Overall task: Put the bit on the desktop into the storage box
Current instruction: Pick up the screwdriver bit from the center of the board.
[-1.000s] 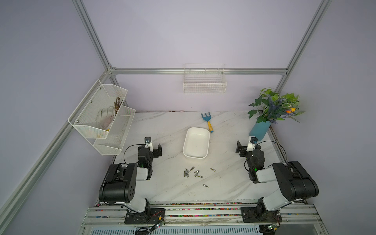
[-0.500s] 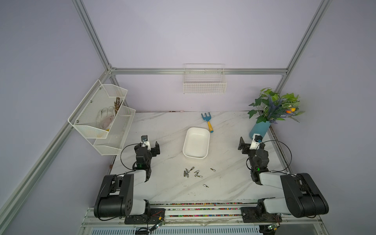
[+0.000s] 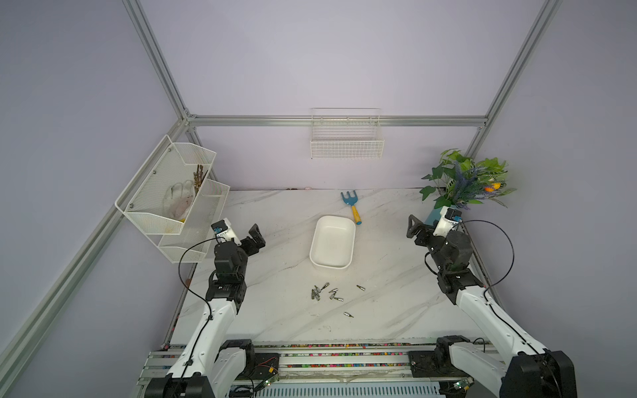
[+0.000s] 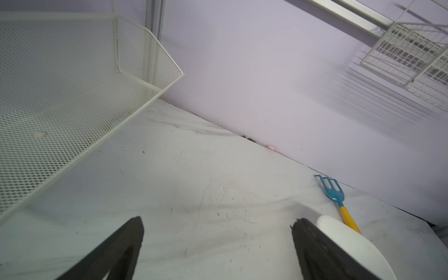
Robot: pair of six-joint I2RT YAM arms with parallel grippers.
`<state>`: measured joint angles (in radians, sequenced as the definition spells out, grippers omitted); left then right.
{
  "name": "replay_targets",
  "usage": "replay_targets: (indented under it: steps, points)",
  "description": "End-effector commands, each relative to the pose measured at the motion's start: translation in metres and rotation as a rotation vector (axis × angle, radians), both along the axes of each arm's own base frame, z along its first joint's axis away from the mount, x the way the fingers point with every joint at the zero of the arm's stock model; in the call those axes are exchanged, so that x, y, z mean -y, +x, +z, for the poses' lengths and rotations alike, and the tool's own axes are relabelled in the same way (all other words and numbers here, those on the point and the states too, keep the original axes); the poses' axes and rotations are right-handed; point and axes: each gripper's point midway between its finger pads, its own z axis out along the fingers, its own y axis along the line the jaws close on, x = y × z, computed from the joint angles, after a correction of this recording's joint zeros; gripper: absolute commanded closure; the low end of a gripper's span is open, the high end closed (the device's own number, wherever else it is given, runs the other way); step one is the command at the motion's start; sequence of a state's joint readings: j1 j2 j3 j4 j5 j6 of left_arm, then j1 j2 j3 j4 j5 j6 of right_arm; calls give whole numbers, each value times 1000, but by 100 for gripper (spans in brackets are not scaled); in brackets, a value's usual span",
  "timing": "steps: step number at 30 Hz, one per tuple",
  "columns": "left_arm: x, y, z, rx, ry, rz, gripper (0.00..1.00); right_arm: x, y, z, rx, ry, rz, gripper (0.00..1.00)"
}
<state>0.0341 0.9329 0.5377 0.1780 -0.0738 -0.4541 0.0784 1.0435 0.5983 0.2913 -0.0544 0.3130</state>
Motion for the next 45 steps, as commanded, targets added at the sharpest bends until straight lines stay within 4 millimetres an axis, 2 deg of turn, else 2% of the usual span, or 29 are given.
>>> replay_targets:
  steps: [1, 8, 14, 19, 21, 30, 34, 42, 45]
  points:
    - [34, -2, -11, -59, -121, -180, 0, -40, -10, -38, -204, 93, 220, 0]
    - [75, 0, -22, -142, -140, -315, 0, -91, -16, -73, -357, 48, 344, 2]
    - [120, 3, -34, -186, -119, -412, 0, -130, -28, -100, -441, 51, 446, 11]
    - [158, 4, -46, -234, -109, -501, 0, -139, -47, -122, -549, -23, 484, 15]
    - [166, 2, -48, -243, -103, -519, 0, -140, -57, -129, -589, -52, 488, 16]
    - [165, -12, -57, -198, -32, -541, 0, -167, -96, -156, -721, -206, 553, 24]
    - [156, -17, -55, -163, 7, -516, 0, -177, -104, -168, -786, -289, 573, 30]
    - [156, -19, -55, -158, 13, -522, 0, -187, -114, -193, -904, -452, 595, 45]
    - [155, -18, -57, -165, 18, -517, 0, -187, -119, -212, -968, -499, 610, 52]
